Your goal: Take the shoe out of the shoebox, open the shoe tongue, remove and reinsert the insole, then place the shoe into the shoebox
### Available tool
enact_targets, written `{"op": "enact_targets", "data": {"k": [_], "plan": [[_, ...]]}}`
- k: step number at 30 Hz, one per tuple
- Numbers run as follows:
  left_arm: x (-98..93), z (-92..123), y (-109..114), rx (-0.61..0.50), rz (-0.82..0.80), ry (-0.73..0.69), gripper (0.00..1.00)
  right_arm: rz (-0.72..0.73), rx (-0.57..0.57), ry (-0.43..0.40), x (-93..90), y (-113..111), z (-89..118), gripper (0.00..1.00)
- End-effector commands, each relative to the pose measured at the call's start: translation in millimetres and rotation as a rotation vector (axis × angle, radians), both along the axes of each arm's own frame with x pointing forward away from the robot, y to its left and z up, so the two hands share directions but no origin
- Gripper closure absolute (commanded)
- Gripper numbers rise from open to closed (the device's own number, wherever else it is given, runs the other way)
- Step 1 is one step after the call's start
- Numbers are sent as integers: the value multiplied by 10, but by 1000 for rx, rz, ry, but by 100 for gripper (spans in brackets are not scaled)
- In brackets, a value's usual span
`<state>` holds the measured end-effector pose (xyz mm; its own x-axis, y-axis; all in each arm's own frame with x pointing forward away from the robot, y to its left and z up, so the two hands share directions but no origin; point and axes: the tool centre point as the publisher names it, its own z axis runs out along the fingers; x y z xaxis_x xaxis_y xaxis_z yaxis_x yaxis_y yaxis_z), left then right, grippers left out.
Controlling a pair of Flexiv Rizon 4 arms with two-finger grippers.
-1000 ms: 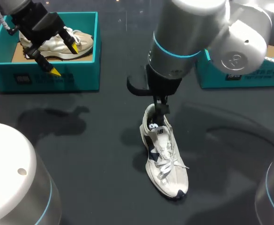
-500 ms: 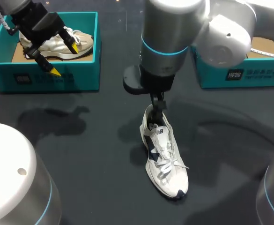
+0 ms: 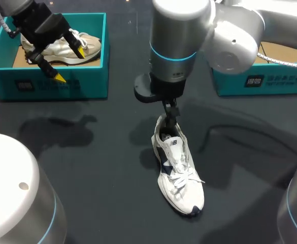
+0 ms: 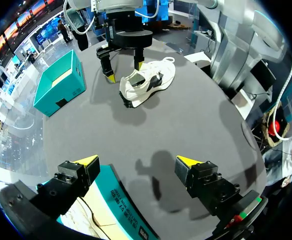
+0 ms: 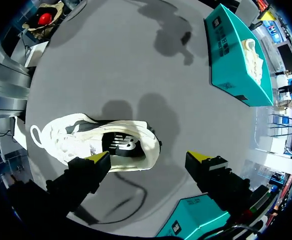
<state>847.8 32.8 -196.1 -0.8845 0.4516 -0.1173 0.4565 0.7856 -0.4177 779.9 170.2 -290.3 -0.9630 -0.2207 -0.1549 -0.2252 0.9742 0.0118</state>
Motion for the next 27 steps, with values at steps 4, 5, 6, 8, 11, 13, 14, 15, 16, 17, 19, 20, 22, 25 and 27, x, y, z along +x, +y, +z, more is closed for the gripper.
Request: {"op": "enact_targets", "data": {"k": [4, 5, 6, 8, 11, 13, 14, 15, 16, 17, 19, 20, 22, 25, 27], "plan": [[-4, 3, 6, 3, 0, -1, 0, 33, 4, 18, 87, -4, -222, 0], [-4, 3, 6, 3, 0, -1, 0, 38, 2, 18, 98, -5, -250, 0], [-4, 3, 6, 3, 0, -1, 0, 44, 2, 18, 108, -7, -275, 0], [-4, 3, 6, 3, 0, -1, 0, 47, 2, 21, 126, -9, -313, 0], [-4, 3, 6, 3, 0, -1, 0, 51, 1, 24, 143, 11, -354, 0], [-4, 3, 6, 3, 0, -1, 0, 54, 1, 25, 154, 29, -385, 0], [-4, 3, 6, 3, 0, -1, 0, 55, 1, 26, 161, 35, -406, 0], [-4, 3, 6, 3, 0, -1, 0, 55, 1, 29, 169, 40, -428, 2], [-4, 3, 6, 3, 0, -1, 0, 51, -3, 35, 176, 42, -449, 2], [-4, 3, 6, 3, 0, -1, 0, 50, -5, 38, 182, 44, -465, 6], [-4, 3, 6, 3, 0, -1, 0, 46, -7, 42, 190, 42, -500, 8], [-4, 3, 6, 3, 0, -1, 0, 45, -8, 43, 194, 40, -518, 9], [-4, 3, 6, 3, 0, -1, 0, 42, -7, 46, 202, 33, -556, 13], [-4, 3, 6, 3, 0, -1, 0, 36, -14, 57, 216, 26, -608, 15], [-4, 3, 6, 3, 0, -1, 0, 36, -14, 60, 221, 20, -643, 17]]}}
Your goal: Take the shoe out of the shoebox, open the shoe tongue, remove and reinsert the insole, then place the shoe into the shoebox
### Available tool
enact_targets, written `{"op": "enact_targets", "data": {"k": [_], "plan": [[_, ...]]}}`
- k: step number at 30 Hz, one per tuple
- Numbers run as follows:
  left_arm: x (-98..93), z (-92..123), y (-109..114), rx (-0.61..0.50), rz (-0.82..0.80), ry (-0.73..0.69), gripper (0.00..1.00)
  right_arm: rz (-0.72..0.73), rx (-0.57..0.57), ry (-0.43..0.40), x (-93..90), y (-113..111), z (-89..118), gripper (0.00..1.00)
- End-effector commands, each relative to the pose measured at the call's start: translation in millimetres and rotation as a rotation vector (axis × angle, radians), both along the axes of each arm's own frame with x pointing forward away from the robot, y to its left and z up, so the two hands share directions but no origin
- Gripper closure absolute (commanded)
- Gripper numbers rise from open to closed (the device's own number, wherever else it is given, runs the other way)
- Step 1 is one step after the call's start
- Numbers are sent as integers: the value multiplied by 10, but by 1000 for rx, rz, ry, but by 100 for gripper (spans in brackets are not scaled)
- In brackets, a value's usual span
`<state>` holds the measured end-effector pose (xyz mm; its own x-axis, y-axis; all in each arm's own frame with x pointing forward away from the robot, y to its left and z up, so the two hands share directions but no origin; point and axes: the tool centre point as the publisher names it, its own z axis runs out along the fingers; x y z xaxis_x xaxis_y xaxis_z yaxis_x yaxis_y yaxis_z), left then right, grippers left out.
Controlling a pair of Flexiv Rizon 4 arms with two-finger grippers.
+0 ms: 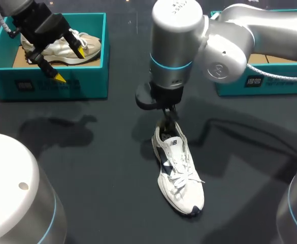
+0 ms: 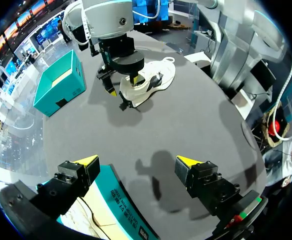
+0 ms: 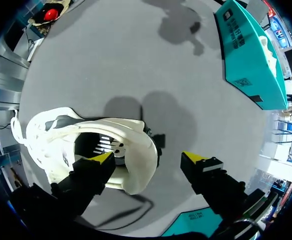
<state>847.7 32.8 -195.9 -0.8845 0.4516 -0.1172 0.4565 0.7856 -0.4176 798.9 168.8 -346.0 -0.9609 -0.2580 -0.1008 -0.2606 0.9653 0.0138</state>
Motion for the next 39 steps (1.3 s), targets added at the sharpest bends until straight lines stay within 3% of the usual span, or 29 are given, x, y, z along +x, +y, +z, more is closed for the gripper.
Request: {"op": "enact_targets", "data": {"k": [1, 32, 35, 38, 39], "plan": [[-3, 2, 6, 3, 0, -1, 0, -2, -3, 7, 33, 29, -102, 18], [-3, 2, 6, 3, 0, -1, 0, -7, -1, 79, 29, -19, -402, 52], [-3, 2, 6, 3, 0, -1, 0, -8, 1, 80, 25, -22, -406, 67], [-3, 2, 6, 3, 0, -1, 0, -8, 1, 78, 19, -25, -405, 100], [-3, 2, 6, 3, 0, -1, 0, -8, 0, 78, 16, -26, -402, 100]]}}
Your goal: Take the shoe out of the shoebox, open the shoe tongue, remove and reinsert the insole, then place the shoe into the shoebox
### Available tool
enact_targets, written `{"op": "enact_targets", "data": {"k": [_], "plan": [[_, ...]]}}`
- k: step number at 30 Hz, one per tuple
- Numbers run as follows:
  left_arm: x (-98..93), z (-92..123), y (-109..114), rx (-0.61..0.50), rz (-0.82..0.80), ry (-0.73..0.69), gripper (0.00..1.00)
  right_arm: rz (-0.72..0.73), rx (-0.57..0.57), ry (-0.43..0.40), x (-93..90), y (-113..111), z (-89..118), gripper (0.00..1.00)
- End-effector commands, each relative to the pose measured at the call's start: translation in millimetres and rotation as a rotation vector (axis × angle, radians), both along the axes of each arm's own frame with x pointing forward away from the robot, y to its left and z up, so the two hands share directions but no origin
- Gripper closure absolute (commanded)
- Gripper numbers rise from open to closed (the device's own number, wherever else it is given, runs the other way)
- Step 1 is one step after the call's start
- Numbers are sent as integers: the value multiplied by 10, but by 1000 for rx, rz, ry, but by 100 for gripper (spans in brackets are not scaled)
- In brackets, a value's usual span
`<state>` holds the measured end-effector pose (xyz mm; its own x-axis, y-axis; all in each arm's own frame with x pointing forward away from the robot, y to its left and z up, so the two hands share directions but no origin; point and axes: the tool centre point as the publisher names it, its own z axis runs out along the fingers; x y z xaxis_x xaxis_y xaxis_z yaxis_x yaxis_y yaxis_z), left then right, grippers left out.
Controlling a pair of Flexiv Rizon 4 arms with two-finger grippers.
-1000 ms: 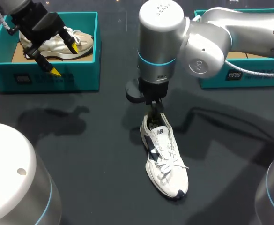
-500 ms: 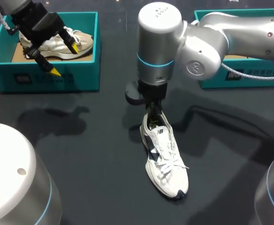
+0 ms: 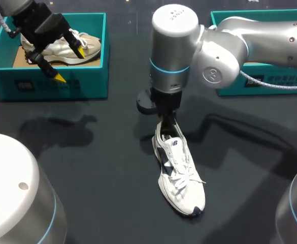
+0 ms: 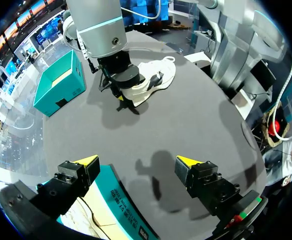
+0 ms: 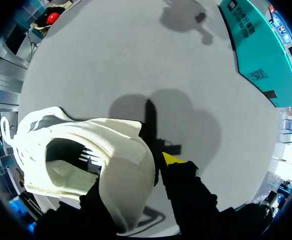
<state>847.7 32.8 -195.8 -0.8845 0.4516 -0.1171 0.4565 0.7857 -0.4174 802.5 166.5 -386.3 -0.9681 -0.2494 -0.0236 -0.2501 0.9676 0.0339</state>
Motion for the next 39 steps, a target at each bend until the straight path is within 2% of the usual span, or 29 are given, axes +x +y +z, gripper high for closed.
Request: {"op": "enact_targets", "data": {"k": [1, 8, 11, 15, 22, 33, 37, 39], "plan": [[-3, 0, 5, 3, 0, -1, 0, 1, 0, -3, -23, -3, 4, 100], [-3, 0, 5, 3, 0, -1, 0, 3, -7, -14, -58, -2, 73, 100], [-3, 0, 5, 3, 0, -1, 0, 1, -9, -27, -82, -23, 179, 100], [-3, 0, 5, 3, 0, -1, 0, -5, -17, -48, -100, -95, 390, 100], [-3, 0, 5, 3, 0, -1, 0, 6, -47, -77, -91, -255, 907, 100], [-3, 0, 5, 3, 0, -1, 0, 16, -91, -121, 209, -657, 1531, 100], [-3, 0, 5, 3, 0, -1, 0, 0, -30, -127, 288, -775, 1766, 100], [-3, 0, 5, 3, 0, -1, 0, -10, -18, -135, 273, -794, 1808, 100]]}}
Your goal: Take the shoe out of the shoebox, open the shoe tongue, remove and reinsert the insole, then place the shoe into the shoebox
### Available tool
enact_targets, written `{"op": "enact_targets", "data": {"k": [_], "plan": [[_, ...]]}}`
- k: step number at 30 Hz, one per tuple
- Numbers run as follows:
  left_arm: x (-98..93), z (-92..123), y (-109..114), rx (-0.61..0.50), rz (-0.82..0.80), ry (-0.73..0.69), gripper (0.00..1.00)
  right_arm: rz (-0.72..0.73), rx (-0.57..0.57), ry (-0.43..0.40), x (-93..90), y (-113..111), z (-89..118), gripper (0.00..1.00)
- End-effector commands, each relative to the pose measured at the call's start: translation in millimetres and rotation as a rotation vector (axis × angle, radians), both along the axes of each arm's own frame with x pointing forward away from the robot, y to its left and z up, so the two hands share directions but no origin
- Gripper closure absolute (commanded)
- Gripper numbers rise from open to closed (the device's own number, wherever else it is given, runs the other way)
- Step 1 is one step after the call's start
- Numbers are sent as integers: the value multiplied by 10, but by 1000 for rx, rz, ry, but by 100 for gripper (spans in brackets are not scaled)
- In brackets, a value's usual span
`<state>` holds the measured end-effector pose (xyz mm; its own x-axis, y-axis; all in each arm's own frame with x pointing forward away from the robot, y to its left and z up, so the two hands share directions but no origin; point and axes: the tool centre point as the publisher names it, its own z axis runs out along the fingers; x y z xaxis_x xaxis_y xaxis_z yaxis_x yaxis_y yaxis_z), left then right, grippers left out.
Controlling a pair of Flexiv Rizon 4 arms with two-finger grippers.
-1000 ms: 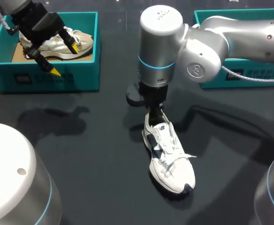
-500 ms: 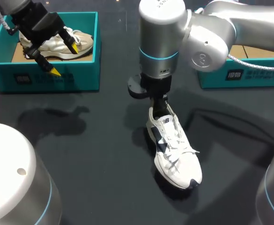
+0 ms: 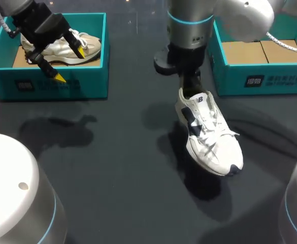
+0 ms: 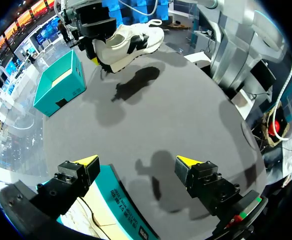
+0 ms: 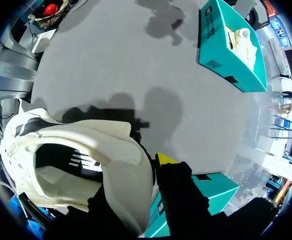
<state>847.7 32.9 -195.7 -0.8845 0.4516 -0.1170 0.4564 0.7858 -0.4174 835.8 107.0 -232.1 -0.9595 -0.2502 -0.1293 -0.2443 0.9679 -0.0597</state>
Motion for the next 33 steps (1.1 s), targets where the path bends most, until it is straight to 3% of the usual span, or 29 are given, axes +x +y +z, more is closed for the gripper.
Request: {"op": "enact_targets", "data": {"k": [1, 21, 33], "plan": [[-3, 0, 5, 2, 0, -1, 0, -2, 47, -9, -60, -200, 266, 100], [-3, 0, 5, 2, 0, -1, 0, -2, 47, -9, -60, -200, 266, 100], [-3, 0, 5, 2, 0, -1, 0, 127, -1, -21, 773, -727, 640, 100]]}}
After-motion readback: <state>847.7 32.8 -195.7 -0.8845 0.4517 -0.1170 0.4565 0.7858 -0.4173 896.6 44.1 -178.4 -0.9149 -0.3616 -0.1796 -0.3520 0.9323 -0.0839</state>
